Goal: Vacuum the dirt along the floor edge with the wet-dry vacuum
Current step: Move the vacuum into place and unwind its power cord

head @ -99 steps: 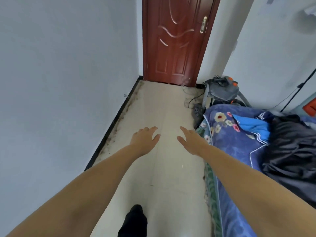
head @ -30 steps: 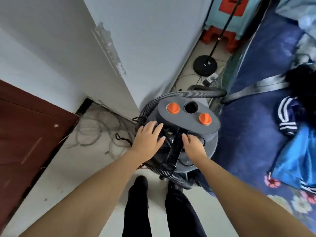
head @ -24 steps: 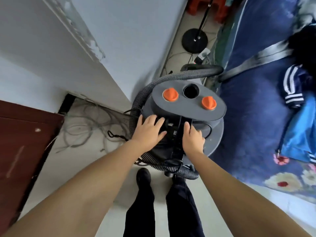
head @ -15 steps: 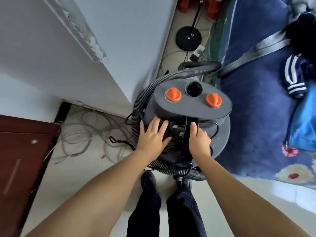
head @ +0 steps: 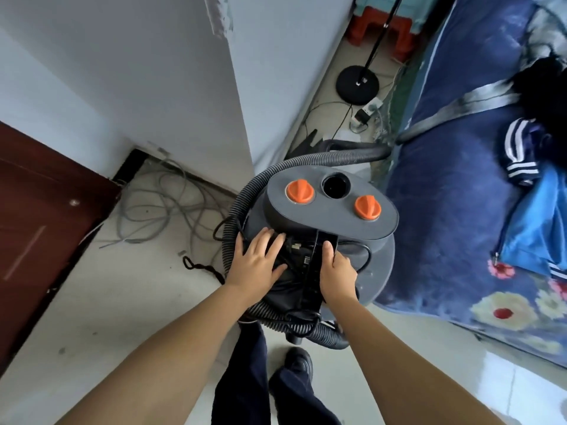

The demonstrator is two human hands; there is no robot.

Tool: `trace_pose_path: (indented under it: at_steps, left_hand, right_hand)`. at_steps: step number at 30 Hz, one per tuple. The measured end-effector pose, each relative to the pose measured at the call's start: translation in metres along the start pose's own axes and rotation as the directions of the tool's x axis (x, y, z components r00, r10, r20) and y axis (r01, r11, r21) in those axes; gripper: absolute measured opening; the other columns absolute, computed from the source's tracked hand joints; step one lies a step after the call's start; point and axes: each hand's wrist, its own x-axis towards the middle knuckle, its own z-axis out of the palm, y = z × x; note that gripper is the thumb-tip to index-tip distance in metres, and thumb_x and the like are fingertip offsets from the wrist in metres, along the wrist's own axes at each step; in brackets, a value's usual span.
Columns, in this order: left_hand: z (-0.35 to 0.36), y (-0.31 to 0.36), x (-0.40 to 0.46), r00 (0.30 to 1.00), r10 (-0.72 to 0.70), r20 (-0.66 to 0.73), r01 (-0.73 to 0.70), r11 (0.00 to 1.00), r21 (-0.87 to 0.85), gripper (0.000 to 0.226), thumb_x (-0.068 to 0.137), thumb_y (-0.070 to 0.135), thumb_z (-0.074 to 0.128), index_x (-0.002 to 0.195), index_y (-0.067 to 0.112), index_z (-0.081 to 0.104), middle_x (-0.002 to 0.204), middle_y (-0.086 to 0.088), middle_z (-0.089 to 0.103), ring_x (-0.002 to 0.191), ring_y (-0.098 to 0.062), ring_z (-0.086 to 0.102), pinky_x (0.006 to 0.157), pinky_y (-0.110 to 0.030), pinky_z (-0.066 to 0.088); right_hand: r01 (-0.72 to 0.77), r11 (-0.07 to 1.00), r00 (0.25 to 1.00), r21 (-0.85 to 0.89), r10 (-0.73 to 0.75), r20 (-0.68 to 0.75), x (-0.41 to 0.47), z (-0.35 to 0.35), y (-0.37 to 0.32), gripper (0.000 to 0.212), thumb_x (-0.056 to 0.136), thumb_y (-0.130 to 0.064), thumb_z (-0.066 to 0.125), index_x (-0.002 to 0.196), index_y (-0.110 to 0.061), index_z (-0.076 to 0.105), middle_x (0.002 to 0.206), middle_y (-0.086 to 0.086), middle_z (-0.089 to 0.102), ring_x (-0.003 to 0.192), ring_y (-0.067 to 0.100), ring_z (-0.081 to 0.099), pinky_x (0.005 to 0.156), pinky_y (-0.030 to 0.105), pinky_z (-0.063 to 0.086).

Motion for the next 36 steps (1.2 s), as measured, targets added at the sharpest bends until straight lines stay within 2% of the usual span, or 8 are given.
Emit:
trace_pose_path:
  at_steps: [5,8,19,23,26,28,31,36]
  left_hand:
    - [0.002,0.014,-0.037,0.999,-0.048,0.011,0.048,0.999,0.003,0.082,0.066,0.041,0.083,0.131,0.015,0.041,0.122,-0.013,0.062,0.116,-0.026,0.061,0.087,-0.063,0.047]
    - [0.004,0.022,-0.067,0.995,-0.1,-0.005,0.1,0.995,0.013,0.081,0.06,0.041,0.086,0.128,0.012,0.052,0.119,-0.014,0.063,0.112,-0.026,0.063,0.085,-0.064,0.048]
    - [0.026,0.073,-0.196,0.944,-0.33,0.012,0.33,0.944,-0.009,0.079,0.062,0.041,0.085,0.129,0.01,0.058,0.122,-0.016,0.062,0.114,-0.027,0.062,0.088,-0.065,0.044]
    - [0.032,0.103,-0.242,0.908,-0.417,0.024,0.418,0.909,-0.001,0.08,0.063,0.04,0.085,0.131,0.011,0.054,0.124,-0.014,0.061,0.116,-0.026,0.061,0.088,-0.064,0.046]
    - [0.041,0.131,-0.277,0.872,-0.49,-0.003,0.49,0.872,-0.01,0.082,0.063,0.039,0.085,0.132,0.01,0.052,0.124,-0.015,0.061,0.116,-0.027,0.061,0.087,-0.065,0.046]
    - [0.049,0.153,-0.297,0.841,-0.54,-0.029,0.539,0.842,-0.028,0.084,0.064,0.038,0.085,0.133,0.011,0.046,0.124,-0.016,0.061,0.115,-0.028,0.062,0.087,-0.065,0.046]
    - [0.06,0.191,-0.324,0.781,-0.623,-0.042,0.621,0.782,-0.06,0.087,0.064,0.038,0.085,0.134,0.013,0.04,0.123,-0.017,0.061,0.112,-0.03,0.063,0.086,-0.066,0.046]
    - [0.073,0.256,-0.357,0.681,-0.732,-0.03,0.726,0.68,-0.106,0.078,0.064,0.036,0.086,0.131,0.008,0.056,0.123,-0.017,0.062,0.11,-0.032,0.063,0.086,-0.068,0.044]
  right_hand:
    - [0.05,0.997,0.996,-0.064,-0.045,0.078,-0.026,-0.002,0.022,0.051,0.103,-0.044,0.026,0.073,-0.008,0.046,0.102,0.018,0.062,0.109,0.036,0.052,0.1,0.045,0.037]
    - [0.099,0.988,0.99,-0.121,-0.085,0.112,-0.044,0.004,0.035,0.049,0.104,-0.042,0.025,0.068,-0.013,0.041,0.101,0.019,0.062,0.111,0.037,0.051,0.098,0.042,0.037]
    - [0.24,0.952,0.944,-0.188,-0.184,0.273,-0.121,0.016,0.103,0.051,0.104,-0.042,0.026,0.091,-0.003,0.056,0.111,0.019,0.062,0.118,0.034,0.047,0.103,0.041,0.032]
    - [0.304,0.923,0.905,-0.234,-0.204,0.372,-0.146,0.014,0.131,0.049,0.104,-0.044,0.025,0.087,-0.008,0.055,0.116,0.018,0.061,0.122,0.034,0.045,0.106,0.043,0.031]
    - [0.371,0.888,0.869,-0.271,-0.23,0.438,-0.161,0.011,0.156,0.046,0.103,-0.046,0.025,0.069,-0.02,0.043,0.116,0.019,0.061,0.121,0.036,0.046,0.106,0.047,0.031]
    - [0.421,0.86,0.839,-0.289,-0.248,0.485,-0.169,0.008,0.174,0.048,0.103,-0.044,0.024,0.078,-0.017,0.053,0.12,0.019,0.06,0.124,0.036,0.043,0.107,0.046,0.029]
    - [0.508,0.803,0.788,-0.312,-0.288,0.544,-0.18,0.0,0.2,0.055,0.104,-0.043,0.023,0.112,-0.004,0.061,0.124,0.019,0.058,0.127,0.036,0.041,0.108,0.044,0.027]
    - [0.607,0.718,0.715,-0.34,-0.306,0.629,-0.195,-0.02,0.24,0.056,0.104,-0.044,0.023,0.119,-0.004,0.059,0.126,0.019,0.059,0.125,0.035,0.045,0.107,0.047,0.03]
